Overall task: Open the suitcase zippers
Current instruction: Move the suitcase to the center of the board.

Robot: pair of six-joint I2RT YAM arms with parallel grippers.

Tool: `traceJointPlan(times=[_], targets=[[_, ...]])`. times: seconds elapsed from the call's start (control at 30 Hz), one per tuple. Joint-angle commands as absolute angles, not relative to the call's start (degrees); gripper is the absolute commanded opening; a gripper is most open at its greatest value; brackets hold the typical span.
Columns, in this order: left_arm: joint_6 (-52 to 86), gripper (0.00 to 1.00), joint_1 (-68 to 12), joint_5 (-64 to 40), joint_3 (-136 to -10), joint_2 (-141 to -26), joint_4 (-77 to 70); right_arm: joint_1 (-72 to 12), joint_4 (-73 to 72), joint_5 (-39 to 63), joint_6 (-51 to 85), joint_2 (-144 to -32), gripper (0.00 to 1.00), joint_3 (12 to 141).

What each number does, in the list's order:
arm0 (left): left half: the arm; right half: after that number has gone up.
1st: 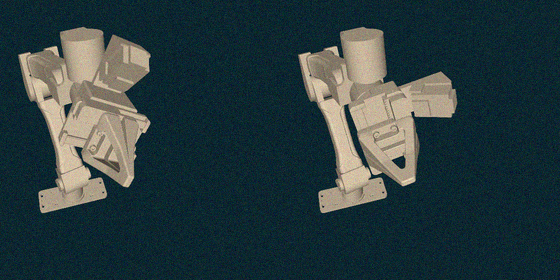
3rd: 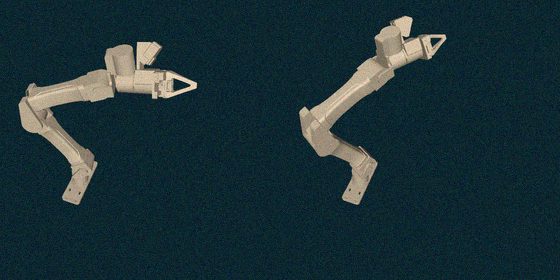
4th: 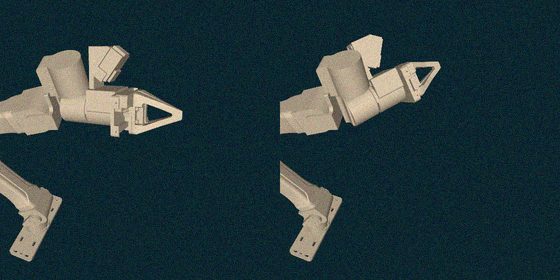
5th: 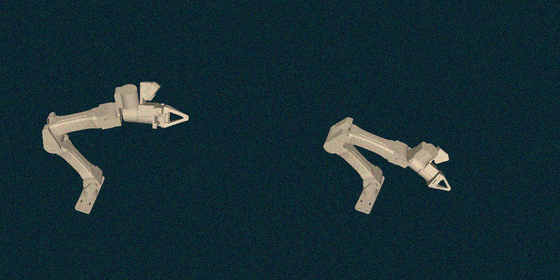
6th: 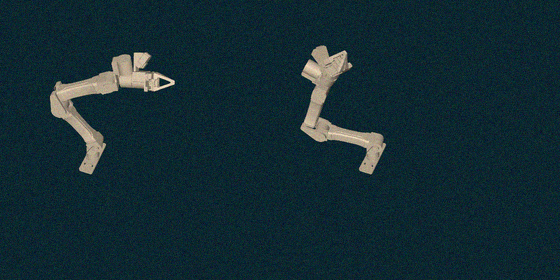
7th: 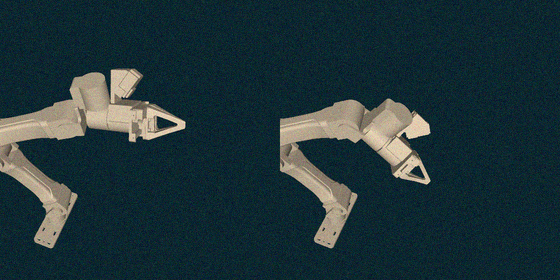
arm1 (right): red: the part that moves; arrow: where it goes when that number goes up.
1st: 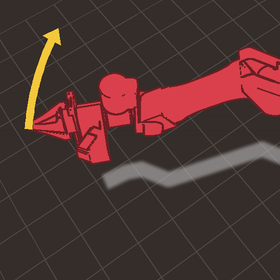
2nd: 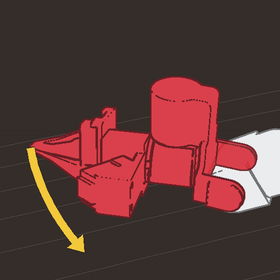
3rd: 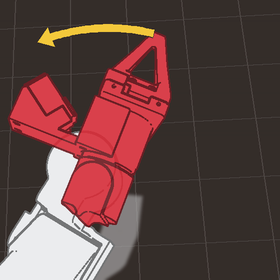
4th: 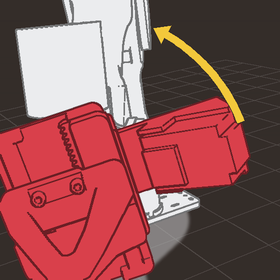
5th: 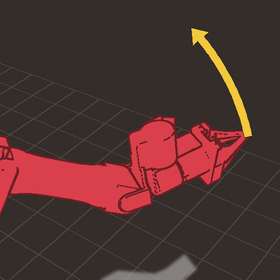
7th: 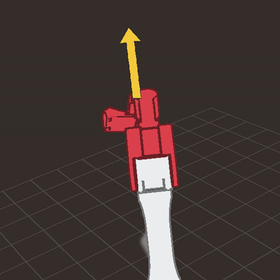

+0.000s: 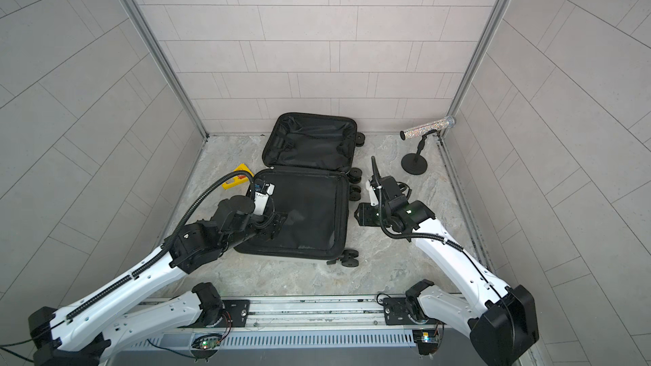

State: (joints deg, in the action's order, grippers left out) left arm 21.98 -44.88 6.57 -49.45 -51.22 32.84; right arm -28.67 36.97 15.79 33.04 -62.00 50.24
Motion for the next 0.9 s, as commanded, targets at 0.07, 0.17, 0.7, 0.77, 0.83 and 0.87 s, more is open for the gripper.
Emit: traceJointPlan(times=[0.07, 0.17, 0.7, 0.77, 0.83, 0.87], targets=[[28.8, 0.73, -35.3, 4.3, -51.1, -55.7, 41.4, -37.4, 33.3, 10.8, 40.2, -65.8, 0.5, 49.6], [28.6, 0.73, -32.2, 2.2, -51.5, -56.1, 41.0, -38.8, 34.8, 6.9, 41.3, -68.4, 0.47, 49.8], [24.9, 0.74, -14.0, -1.3, -55.9, -60.4, 36.5, -38.8, 45.0, 1.8, 45.5, -54.6, 0.0, 43.5], [24.9, 0.74, -12.1, -1.2, -55.8, -62.0, 34.3, -38.8, 45.8, 1.7, 47.0, -51.4, 0.0, 42.2], [24.9, 0.75, -10.5, -0.6, -55.7, -63.4, 32.4, -38.8, 46.8, 0.8, 46.8, -49.2, 0.08, 42.3], [25.0, 0.75, -9.6, -0.1, -55.7, -63.9, 31.2, -38.8, 47.2, -0.8, 46.0, -48.2, 0.22, 42.9]])
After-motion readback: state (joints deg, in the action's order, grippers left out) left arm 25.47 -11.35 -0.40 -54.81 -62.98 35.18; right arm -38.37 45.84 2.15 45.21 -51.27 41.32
